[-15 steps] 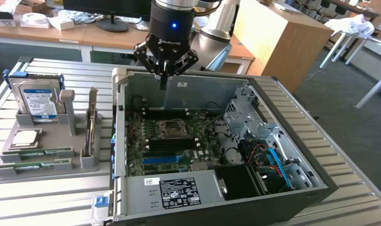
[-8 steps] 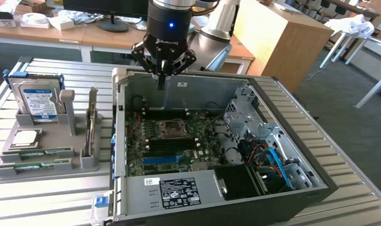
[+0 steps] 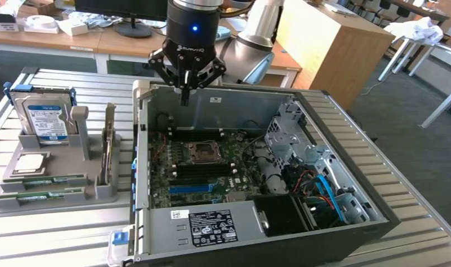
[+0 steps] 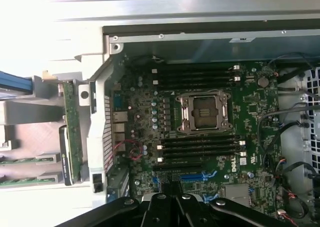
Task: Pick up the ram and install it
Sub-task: 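Reach for the ram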
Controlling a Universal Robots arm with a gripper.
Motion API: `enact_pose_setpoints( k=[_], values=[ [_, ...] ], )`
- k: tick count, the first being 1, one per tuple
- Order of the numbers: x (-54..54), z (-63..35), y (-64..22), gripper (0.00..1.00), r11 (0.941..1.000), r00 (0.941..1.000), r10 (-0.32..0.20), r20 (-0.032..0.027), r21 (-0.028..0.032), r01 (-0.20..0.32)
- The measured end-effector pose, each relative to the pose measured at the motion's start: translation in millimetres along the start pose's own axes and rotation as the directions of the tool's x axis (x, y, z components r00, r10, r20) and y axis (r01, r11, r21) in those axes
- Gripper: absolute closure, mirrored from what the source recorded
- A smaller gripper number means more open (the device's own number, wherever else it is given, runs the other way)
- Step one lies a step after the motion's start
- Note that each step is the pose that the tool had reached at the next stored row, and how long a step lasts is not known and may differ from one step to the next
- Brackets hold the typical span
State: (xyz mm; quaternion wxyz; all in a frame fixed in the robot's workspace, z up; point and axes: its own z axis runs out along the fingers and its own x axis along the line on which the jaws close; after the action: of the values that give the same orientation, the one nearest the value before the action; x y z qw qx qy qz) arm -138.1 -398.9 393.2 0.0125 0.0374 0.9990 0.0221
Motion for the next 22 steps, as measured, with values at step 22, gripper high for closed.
enact_pose_setpoints(
  k=[22],
  values=[
    [42.4, -0.1, -3.2, 0.90, 1.0000, 1.0000, 0.000, 0.0004, 0.0000, 0.000]
  ],
)
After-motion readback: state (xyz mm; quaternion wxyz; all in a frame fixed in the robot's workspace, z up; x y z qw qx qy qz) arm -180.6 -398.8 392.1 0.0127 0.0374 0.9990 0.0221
